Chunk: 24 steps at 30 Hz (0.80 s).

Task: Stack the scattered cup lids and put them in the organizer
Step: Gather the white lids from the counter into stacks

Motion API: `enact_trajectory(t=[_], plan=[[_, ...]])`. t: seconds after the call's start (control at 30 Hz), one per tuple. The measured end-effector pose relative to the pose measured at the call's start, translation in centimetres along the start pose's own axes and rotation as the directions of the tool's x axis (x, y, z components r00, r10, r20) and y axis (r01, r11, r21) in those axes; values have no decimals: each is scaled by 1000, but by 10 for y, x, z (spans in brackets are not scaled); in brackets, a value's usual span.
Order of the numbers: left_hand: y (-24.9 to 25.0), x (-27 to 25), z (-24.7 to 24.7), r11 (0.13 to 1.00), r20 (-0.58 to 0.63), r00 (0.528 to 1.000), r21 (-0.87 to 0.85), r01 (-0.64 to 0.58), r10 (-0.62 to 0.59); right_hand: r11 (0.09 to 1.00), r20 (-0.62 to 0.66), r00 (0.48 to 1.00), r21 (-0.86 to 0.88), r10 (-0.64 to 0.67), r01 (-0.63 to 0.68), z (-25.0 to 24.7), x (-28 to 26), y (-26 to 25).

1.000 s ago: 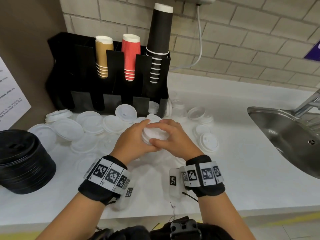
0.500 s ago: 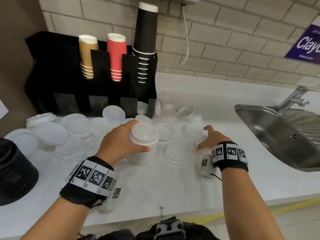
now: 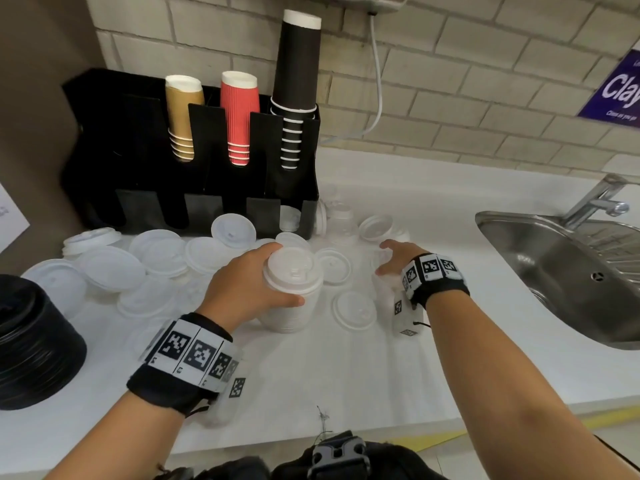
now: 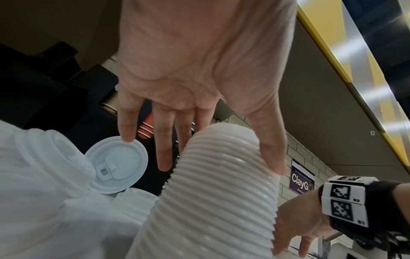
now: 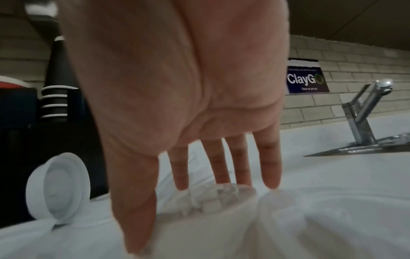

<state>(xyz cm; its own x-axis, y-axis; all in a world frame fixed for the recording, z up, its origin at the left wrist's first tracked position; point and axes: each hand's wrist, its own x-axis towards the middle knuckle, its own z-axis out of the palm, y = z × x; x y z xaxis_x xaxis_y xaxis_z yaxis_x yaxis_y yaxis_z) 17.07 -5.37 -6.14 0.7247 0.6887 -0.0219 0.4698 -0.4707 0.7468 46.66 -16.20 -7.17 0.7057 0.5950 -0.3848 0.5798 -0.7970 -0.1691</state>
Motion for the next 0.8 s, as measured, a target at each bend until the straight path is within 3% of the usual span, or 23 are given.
enact_trajectory(t=[0.07,0.17,0.27,0.33,0.5,0.8], plan=[[0,0,0,1000,0,1000,-9,-1,1,1000,-37,999,30,6,-5,-1,-1,-1],[-1,1,2,1000,-9,1000,-18,7,-7,960,-136,990,270,-30,66,-10,-14,-8],[-2,1,3,1000,-11,1000,-18,9,-9,799,-229,965,551,-131,240,-11,-42,-24],[-3,1,3,1000,-11,1000,-8,8,-8,670,-266,934,651,-238,357,-3,-65,-38],[-4,-1,3,1000,-22,1000,3,4,-3,552,-352,805,593,-478,587,21,-99,-70],[-5,-5,5,996,-64,998,-85,6,-11,559,-376,685,398,-624,727,30,-106,-97]])
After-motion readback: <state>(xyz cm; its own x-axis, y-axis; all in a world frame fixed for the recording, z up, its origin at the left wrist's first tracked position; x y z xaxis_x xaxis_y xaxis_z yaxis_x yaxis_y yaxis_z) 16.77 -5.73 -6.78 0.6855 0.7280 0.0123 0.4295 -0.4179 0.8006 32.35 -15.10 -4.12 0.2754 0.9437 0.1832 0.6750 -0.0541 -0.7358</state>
